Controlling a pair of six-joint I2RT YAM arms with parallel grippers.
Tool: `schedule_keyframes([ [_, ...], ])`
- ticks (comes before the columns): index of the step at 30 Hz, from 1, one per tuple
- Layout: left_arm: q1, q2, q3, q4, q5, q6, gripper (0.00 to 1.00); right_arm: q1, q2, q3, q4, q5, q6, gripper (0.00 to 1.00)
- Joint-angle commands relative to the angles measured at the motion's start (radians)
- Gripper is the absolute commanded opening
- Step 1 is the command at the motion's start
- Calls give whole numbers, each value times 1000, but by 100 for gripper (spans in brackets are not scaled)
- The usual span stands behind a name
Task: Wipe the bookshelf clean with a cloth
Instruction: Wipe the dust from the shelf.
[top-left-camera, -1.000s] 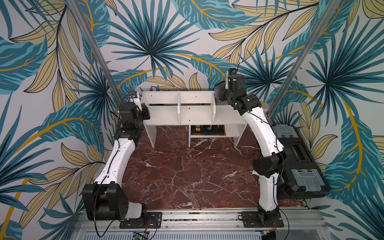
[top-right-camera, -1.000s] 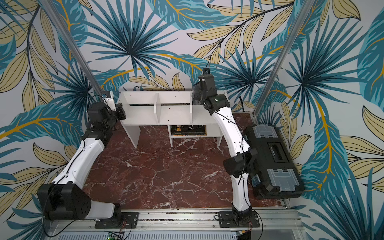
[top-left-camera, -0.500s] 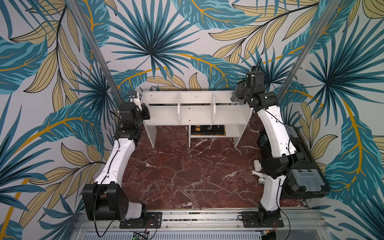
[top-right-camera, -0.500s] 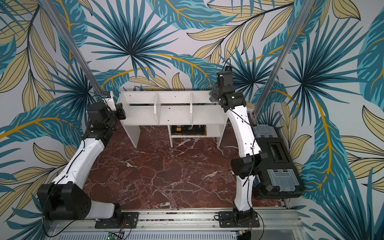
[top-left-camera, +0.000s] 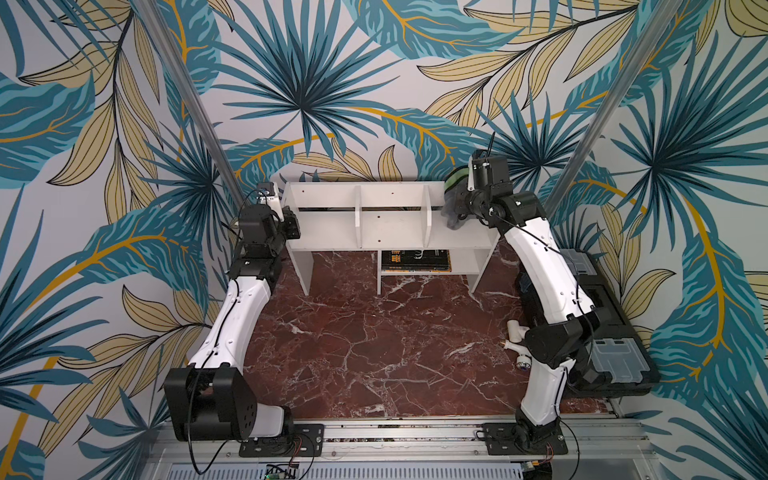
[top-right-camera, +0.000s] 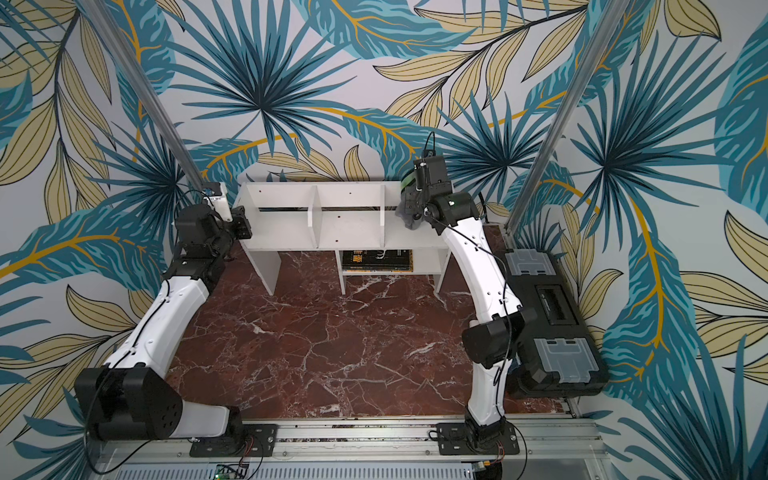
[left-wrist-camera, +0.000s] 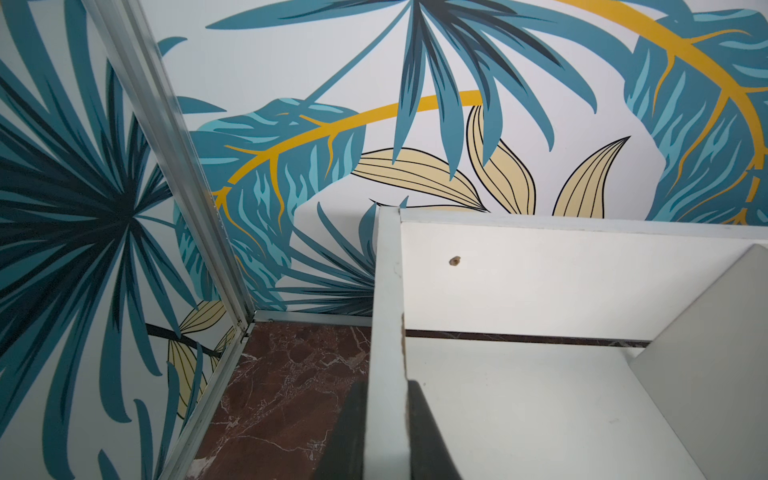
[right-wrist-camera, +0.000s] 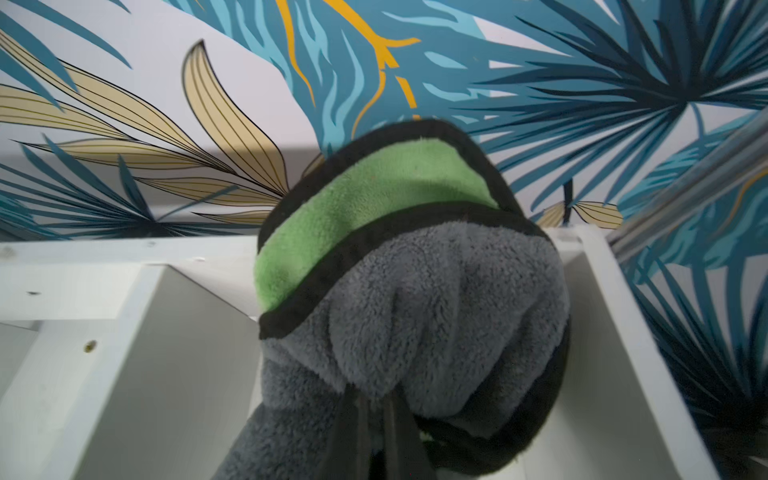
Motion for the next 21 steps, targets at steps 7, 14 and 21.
schedule_keyframes([
  [7,-16,7,-32,-10,38,-83,0,-78,-55,62,-93,209,-70,0],
  [14,-16,-1,-32,-12,31,-80,0,-80,61,192,-49,107,-46,0],
  [21,-17,-26,-30,-18,25,-106,0,51,-219,-158,117,-6,-69,0],
])
